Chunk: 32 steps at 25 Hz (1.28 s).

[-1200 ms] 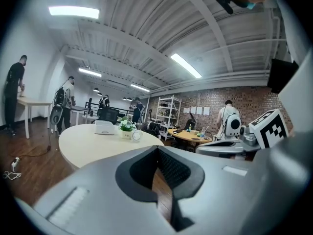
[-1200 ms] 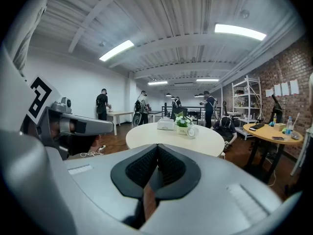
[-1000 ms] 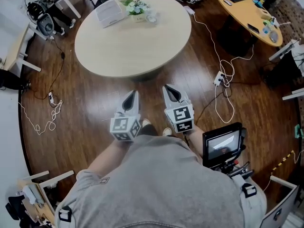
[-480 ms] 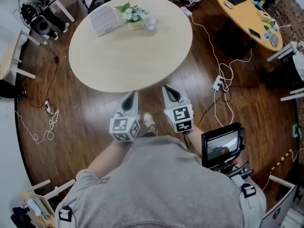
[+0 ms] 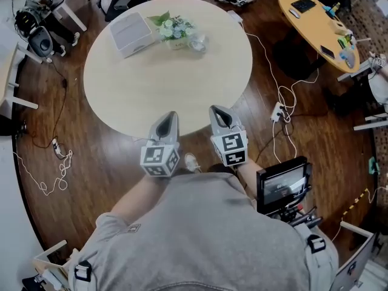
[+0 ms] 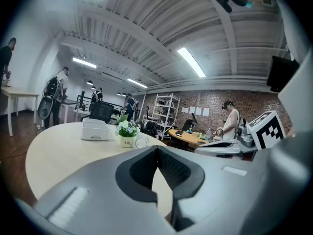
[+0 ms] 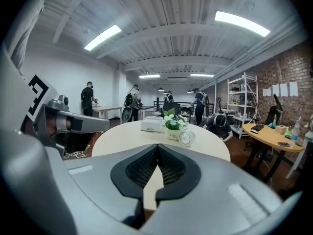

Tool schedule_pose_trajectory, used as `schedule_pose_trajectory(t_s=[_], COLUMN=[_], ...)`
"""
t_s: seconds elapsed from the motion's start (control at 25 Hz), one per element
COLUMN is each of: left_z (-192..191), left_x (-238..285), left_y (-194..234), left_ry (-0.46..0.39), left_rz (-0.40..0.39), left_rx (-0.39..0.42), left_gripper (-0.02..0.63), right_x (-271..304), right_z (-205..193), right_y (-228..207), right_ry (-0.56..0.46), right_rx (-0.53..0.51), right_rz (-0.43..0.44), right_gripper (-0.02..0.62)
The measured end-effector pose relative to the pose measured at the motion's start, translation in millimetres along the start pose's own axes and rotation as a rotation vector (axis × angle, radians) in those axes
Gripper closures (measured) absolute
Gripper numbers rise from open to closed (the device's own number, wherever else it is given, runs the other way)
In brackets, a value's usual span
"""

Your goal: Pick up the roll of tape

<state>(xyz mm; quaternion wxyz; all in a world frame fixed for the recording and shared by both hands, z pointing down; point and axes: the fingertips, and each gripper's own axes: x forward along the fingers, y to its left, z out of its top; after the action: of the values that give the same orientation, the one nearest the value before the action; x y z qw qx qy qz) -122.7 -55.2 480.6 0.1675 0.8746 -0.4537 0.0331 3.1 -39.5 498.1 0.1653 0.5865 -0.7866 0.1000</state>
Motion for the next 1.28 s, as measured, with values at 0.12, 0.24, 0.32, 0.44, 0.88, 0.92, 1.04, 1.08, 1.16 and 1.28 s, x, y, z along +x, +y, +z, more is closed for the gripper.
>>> schedule_pose_trajectory(t_s=[0.12, 0.24, 0.32, 0.44, 0.88, 0.92, 1.04, 1.08, 1.16, 1.28], left_z=[3.4, 5.9, 8.2, 8.8, 17.6, 19.4, 21.3, 21.0, 20.3, 19.3], left_x=[13.9, 23.1, 31.7, 44.0, 116.2, 124.9, 148.9, 155.8, 168.8, 187.1], left_y=[13.4, 20.9, 23.8, 27.5, 31.3, 32.4, 36.2, 36.9, 38.2, 39.2], left_ry=[0.002, 0.006, 0.006, 0.008, 0.029, 0.030, 0.042, 0.047, 0.057, 0.071], left_rz=[-0.010, -0.015, -0.019, -0.018, 0.056, 0.067, 0.106, 0.121, 0.149, 0.188], left_rx=[-0.008, -0.013, -0.013, -0.019, -0.024, -0.022, -0.019, -0.020, -0.019, -0.022], left_gripper=[0.604, 0.604, 0.604, 0.604, 0.604, 0.604, 0.604, 0.604, 0.604, 0.604], right_x=[18.4, 27.7, 34.2, 44.9, 100.7, 108.3, 131.0, 137.3, 149.6, 168.7], right_z=[4.0, 8.3, 10.5, 11.6, 19.4, 20.7, 19.7, 19.3, 18.9, 17.3], right_y=[-3.1, -4.8, -10.1, -17.4, -77.5, -84.8, -104.8, -110.4, -120.8, -137.4], right_ry=[0.007, 0.023, 0.025, 0.029, 0.042, 0.045, 0.053, 0.057, 0.068, 0.081], right_rx=[-0.014, -0.006, -0.005, -0.003, -0.008, -0.006, -0.008, -0.007, -0.007, -0.013], right_rz=[-0.014, -0.016, -0.023, -0.024, 0.046, 0.056, 0.090, 0.104, 0.135, 0.174], right_gripper=[0.583, 0.583, 0.583, 0.583, 0.583, 0.583, 0.583, 0.583, 0.583, 0.583])
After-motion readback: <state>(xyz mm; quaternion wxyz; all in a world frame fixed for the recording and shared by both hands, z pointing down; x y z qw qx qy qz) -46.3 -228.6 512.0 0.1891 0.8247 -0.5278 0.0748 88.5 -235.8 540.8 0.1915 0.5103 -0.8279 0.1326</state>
